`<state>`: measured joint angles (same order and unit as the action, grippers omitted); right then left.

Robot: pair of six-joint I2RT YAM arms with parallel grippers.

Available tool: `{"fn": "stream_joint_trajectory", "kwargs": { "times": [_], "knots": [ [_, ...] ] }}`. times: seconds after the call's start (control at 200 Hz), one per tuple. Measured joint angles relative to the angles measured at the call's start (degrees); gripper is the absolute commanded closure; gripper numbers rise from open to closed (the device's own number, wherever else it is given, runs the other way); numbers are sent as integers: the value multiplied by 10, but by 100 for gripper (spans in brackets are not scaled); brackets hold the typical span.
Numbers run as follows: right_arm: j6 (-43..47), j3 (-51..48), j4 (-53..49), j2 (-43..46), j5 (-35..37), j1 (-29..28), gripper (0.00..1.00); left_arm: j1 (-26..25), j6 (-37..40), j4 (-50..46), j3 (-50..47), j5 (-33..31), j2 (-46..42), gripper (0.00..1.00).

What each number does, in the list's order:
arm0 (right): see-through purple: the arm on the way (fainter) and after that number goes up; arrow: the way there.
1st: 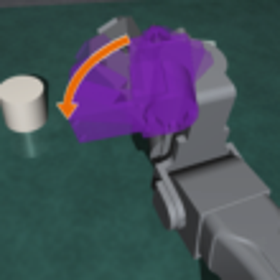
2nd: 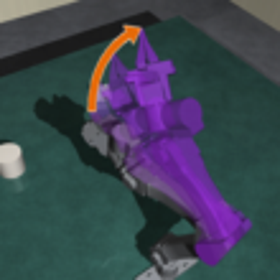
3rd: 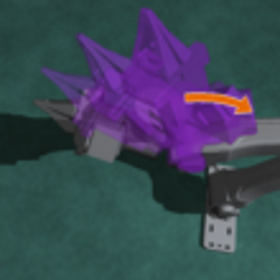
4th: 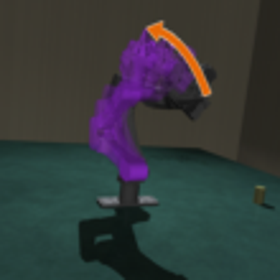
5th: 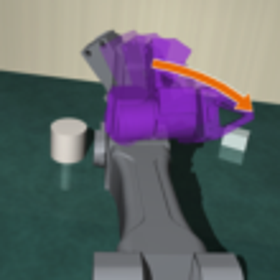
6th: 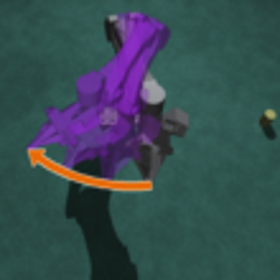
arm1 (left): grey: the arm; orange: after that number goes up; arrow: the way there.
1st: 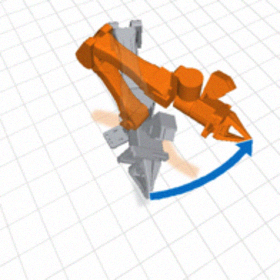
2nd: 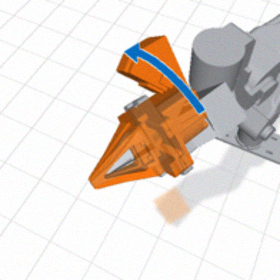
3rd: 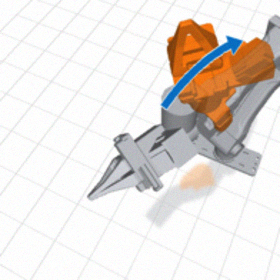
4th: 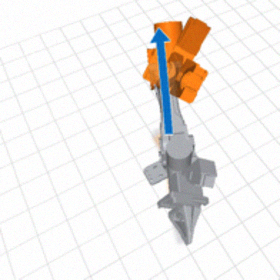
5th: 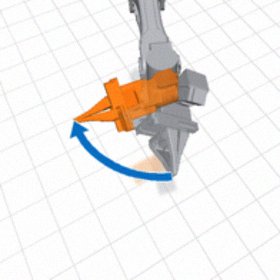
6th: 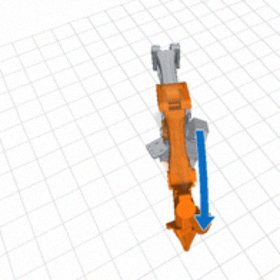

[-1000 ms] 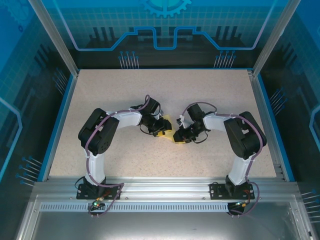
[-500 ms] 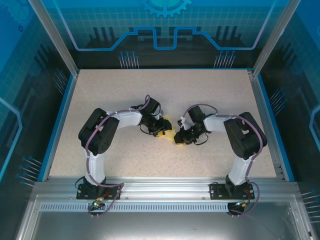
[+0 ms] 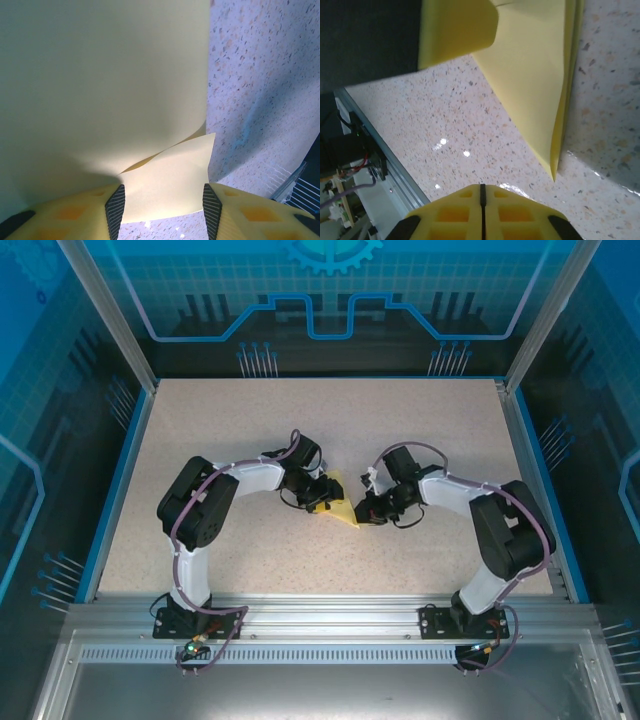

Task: Fold a paper plane with a square sheet of paper (fold left side to right side)
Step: Third fold the triangle at the center of the table.

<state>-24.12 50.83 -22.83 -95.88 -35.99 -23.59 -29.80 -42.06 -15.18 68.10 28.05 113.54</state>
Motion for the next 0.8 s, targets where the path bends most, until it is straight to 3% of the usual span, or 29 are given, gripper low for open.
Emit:
{"fn": "stream_joint_trajectory", "kwargs": {
  "times": [0.485, 0.8],
  "knots": [
    [-27, 33, -2, -90, 41, -5, 97, 0, 2, -3, 2, 0, 0, 50],
    [-27, 35, -5, -93, 46, -5, 98, -4, 7, -27, 19, -15, 0, 49]
  ]
}}
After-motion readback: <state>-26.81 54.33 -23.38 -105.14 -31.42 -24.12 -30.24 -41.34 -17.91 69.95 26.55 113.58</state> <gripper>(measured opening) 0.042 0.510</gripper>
